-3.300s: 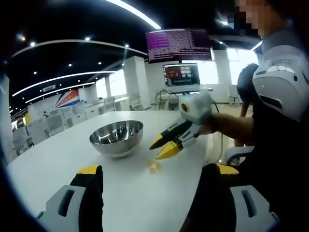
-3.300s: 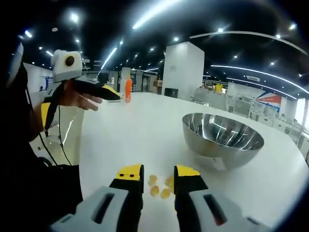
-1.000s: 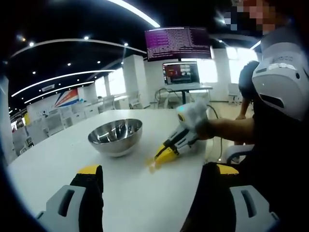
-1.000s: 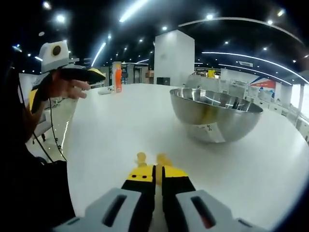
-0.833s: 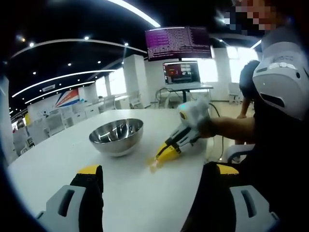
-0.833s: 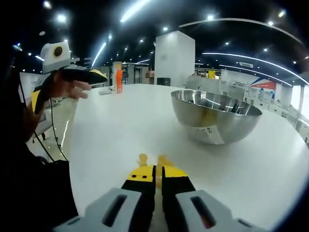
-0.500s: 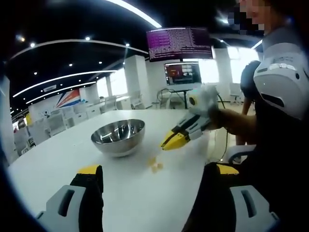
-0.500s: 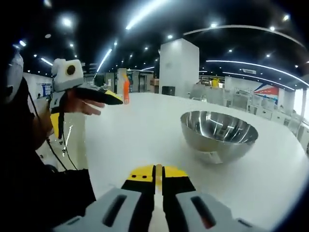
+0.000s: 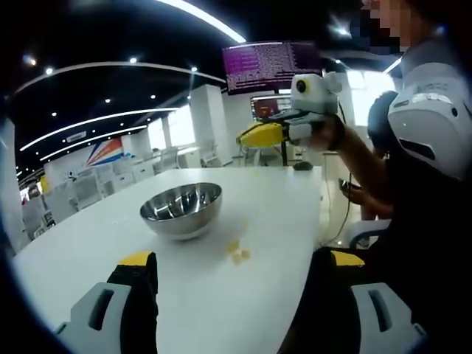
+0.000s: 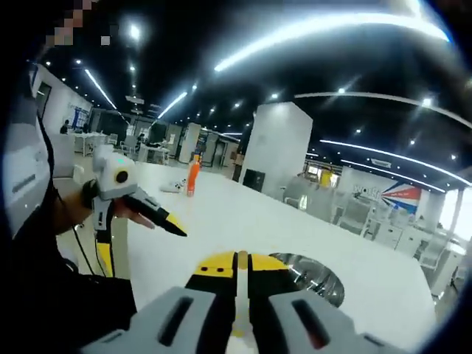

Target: Pick up the QQ candy scattered on the table and place it into the stainless steel bowl on the table

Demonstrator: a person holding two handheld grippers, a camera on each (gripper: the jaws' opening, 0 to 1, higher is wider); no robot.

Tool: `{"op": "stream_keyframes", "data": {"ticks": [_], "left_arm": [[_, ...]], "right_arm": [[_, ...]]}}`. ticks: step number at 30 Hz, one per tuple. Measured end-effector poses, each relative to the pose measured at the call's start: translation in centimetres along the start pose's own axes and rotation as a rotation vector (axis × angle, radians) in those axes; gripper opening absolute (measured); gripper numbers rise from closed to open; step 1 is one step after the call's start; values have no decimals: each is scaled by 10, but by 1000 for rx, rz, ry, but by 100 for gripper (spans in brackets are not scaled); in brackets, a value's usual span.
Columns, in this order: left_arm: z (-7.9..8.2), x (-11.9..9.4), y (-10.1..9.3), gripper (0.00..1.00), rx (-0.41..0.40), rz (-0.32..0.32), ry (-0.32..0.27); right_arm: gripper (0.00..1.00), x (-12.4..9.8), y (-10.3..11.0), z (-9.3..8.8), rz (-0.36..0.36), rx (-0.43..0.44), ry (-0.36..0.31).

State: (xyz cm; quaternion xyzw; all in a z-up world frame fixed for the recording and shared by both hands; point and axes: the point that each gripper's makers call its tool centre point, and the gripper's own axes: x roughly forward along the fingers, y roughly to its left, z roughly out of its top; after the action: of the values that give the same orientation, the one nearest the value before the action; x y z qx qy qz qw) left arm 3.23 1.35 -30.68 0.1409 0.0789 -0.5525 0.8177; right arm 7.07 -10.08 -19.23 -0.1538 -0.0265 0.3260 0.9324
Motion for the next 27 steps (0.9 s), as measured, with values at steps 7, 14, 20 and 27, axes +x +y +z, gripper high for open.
{"op": "stream_keyframes", "data": {"ticks": [7, 14, 20, 27], "left_arm": [[-1, -2, 0, 95, 5, 6, 6], [-3, 0, 0, 95, 6, 5, 12], [-2, 2, 1, 95, 2, 6, 7], [-6, 1, 3, 95, -7, 9, 12]], "right_arm": [[5, 17, -43, 20, -56, 58, -75], [5, 56, -87, -40, -159, 83, 40], [5, 81, -111, -108, -248, 113, 167], [5, 95, -102, -149, -224, 170, 220]]}}
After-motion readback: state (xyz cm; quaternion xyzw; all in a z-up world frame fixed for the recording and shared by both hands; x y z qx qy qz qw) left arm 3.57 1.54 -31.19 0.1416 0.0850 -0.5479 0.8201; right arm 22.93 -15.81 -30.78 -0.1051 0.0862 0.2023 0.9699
